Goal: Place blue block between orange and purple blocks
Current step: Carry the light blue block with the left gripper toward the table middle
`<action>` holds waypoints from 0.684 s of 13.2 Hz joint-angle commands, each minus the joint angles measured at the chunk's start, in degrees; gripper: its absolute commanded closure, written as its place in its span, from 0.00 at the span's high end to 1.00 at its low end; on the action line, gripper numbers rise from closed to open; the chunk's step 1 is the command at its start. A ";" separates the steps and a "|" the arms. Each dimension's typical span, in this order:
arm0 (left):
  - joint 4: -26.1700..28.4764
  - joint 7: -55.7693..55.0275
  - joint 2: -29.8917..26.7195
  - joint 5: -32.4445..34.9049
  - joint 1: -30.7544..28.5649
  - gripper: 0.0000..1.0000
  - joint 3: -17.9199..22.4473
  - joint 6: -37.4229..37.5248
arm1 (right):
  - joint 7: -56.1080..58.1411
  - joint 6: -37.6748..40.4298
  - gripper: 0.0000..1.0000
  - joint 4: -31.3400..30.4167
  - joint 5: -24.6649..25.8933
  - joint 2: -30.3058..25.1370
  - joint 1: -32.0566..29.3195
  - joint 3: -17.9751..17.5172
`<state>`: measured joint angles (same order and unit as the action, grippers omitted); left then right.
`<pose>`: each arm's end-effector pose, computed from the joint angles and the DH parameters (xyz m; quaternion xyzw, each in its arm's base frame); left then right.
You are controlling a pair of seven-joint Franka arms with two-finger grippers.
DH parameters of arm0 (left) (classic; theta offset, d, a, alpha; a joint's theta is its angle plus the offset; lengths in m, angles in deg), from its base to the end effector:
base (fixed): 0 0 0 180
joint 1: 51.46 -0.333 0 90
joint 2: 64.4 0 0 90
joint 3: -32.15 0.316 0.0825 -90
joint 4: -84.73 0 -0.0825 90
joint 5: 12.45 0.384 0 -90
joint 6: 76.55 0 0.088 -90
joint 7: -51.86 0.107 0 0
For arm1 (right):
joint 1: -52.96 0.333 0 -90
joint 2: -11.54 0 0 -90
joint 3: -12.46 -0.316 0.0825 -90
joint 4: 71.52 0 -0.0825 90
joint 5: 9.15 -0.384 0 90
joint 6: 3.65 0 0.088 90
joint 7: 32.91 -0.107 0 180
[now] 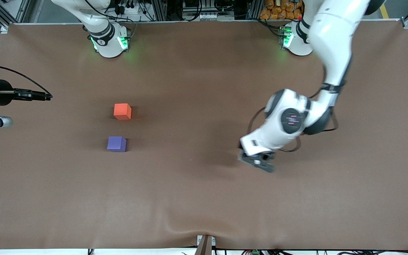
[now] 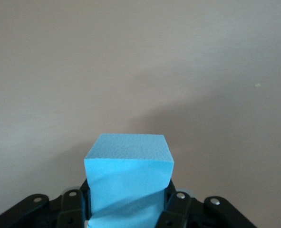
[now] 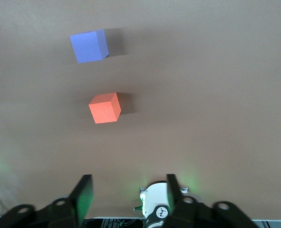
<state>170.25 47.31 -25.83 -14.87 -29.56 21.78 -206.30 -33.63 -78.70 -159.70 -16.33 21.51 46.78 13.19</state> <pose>0.6240 -0.3677 0.2901 0.9747 -0.2045 0.0285 0.0853 0.5647 -0.0520 0.5252 -0.9760 0.0615 0.1962 0.0721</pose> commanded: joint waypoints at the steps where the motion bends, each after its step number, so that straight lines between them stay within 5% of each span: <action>1: -5.71 -6.75 2.82 -1.09 6.20 0.00 1.75 2.31 | 0.63 0.61 1.00 0.29 -0.91 0.14 -1.11 -0.64; 9: -7.21 -23.82 7.21 -1.00 22.12 0.00 6.58 2.23 | 0.63 1.14 1.00 0.21 -0.91 0.22 -1.11 -0.64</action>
<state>165.55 25.44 -20.95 -14.90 -10.47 26.08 -205.22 -33.62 -78.35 -159.71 -16.41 21.53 46.74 13.17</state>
